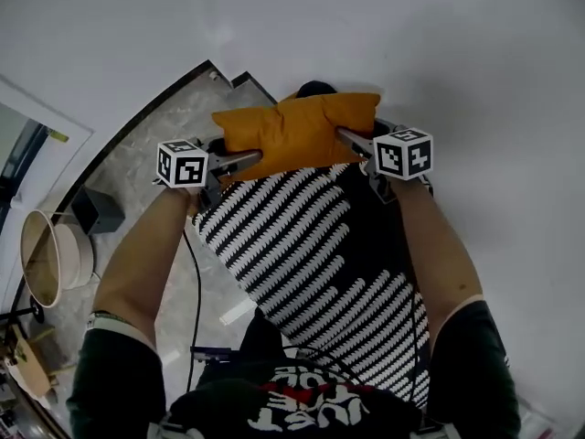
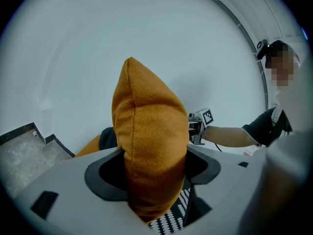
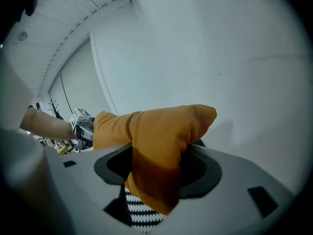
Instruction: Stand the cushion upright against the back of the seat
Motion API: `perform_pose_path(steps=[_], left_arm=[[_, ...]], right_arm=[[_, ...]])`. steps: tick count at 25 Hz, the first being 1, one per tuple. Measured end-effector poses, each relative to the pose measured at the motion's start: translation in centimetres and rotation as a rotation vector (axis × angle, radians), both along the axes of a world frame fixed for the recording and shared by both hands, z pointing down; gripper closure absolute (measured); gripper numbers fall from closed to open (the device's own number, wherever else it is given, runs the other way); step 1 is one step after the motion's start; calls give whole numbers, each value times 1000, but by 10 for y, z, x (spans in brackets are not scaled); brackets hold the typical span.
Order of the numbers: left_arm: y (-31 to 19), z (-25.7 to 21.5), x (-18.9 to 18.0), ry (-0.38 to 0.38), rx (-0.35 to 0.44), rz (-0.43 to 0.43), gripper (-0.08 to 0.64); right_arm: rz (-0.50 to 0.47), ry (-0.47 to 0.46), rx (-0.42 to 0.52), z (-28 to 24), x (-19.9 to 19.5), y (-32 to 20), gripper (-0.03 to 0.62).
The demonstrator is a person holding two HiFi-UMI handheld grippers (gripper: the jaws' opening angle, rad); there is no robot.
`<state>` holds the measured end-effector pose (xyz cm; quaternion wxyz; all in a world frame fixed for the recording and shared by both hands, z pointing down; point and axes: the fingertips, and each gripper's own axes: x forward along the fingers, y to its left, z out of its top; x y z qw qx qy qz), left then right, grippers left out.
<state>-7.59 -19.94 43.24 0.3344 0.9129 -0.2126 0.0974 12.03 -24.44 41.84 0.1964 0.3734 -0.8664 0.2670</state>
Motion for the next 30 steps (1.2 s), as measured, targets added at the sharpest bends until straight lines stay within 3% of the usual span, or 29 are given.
perform_pose_path(steps=[4, 9, 13, 17, 22, 27, 28, 30], left_arm=[[-52, 36, -7, -6, -42, 17, 222], [-80, 82, -11, -45, -141, 59, 222], [-58, 167, -15, -72, -253, 59, 222], [-20, 245, -9, -100, -340, 42, 222], [-26, 287, -1, -209, -276, -16, 219], [-19, 302, 2, -364, -144, -34, 219], [-17, 305, 3, -369, -165, -32, 219], [-6, 315, 1, -335, -303, -17, 213]], right_arm=[[32, 27, -51, 35, -5, -46, 307], [83, 55, -200, 88, -9, -62, 307], [110, 94, -339, 175, -12, -35, 305], [137, 138, -411, 256, -5, 0, 291], [187, 121, -374, 302, 6, 4, 270], [197, 220, -389, 341, 2, 4, 253], [204, 244, -402, 343, 3, 3, 253], [181, 268, -433, 348, 1, 6, 250]])
